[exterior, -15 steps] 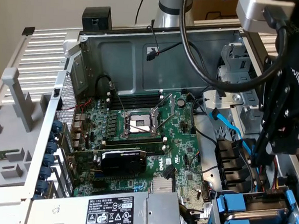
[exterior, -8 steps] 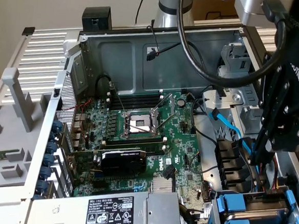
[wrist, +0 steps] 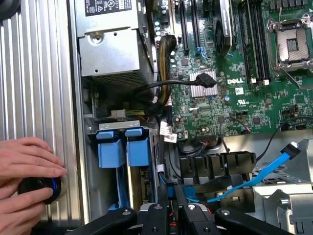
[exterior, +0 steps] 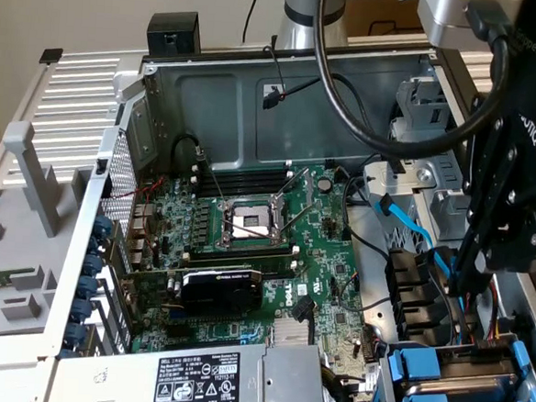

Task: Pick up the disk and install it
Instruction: 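Insert the second disk wire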

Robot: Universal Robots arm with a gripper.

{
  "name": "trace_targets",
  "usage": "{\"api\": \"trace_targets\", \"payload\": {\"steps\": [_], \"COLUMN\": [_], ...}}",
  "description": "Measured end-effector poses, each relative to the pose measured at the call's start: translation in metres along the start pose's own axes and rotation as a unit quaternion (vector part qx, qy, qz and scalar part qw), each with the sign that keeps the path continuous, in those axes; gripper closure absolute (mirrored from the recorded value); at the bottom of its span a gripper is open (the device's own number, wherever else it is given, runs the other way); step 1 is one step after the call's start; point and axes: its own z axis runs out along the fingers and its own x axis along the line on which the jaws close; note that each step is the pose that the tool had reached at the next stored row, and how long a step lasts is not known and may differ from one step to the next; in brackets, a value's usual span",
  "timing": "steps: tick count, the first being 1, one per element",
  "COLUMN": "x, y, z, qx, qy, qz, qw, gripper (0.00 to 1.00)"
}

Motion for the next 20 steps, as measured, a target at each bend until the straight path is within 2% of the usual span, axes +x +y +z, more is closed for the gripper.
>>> {"api": "trace_targets", "payload": {"steps": [2, 5, 9, 14, 20], "x": [0.001, 0.006, 0.016, 0.03, 0.031], "y": [0.0, 0.0001, -0.0004, -0.0019, -0.0063], "z": [-0.0011, -0.0091, -0.0183, -0.0206, -0.0233], "qx": [0.0, 0.0, 0.0, -0.0004, -0.0007], "qy": [-0.0002, -0.0001, -0.0004, -0.0037, -0.0068], "qz": [0.0, 0.0, 0.0, 0.0, 0.0], "qw": [1.0, 1.0, 1.0, 1.0, 1.0], "gripper": [0.84, 0.84, 0.84, 0.84, 0.84]}}
